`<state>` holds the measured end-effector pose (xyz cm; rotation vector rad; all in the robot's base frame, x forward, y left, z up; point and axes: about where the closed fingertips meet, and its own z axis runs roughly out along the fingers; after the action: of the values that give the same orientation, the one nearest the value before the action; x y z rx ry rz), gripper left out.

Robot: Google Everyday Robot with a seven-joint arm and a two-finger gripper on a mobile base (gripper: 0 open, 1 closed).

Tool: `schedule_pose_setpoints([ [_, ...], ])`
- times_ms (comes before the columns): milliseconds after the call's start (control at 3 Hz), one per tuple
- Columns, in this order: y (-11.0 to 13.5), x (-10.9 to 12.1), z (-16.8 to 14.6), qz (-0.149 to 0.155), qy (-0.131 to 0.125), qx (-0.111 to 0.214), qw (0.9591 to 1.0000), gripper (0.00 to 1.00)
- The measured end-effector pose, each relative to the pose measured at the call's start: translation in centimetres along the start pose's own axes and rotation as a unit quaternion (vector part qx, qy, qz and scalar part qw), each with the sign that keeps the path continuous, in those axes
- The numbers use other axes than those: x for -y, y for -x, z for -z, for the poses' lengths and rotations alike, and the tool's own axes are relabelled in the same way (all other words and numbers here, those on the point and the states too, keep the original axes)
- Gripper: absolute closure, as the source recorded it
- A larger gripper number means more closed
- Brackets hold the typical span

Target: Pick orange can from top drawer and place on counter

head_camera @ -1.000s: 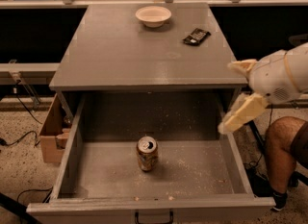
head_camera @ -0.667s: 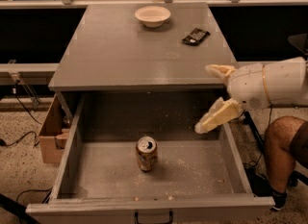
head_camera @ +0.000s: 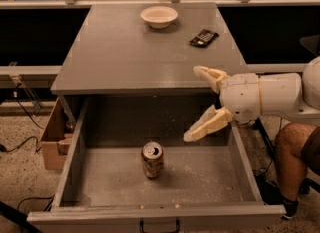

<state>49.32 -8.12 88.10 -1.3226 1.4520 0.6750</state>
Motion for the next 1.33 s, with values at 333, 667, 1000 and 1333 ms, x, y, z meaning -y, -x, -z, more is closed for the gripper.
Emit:
schedule_pose_setpoints([
  [333,0.0,0.0,0.0,0.0,0.0,0.0,1.0,0.0],
  [667,-3.3,-1.7,-3.1,-0.01,0.012,-0.025,0.9996,0.0],
  [1000,-6.7,-3.7,-6.7,-0.012,0.03,-0.031,0.999,0.0],
  [1333,-10.0,-5.1,-10.2,-0.015,0.05,-0.035,0.998,0.0],
])
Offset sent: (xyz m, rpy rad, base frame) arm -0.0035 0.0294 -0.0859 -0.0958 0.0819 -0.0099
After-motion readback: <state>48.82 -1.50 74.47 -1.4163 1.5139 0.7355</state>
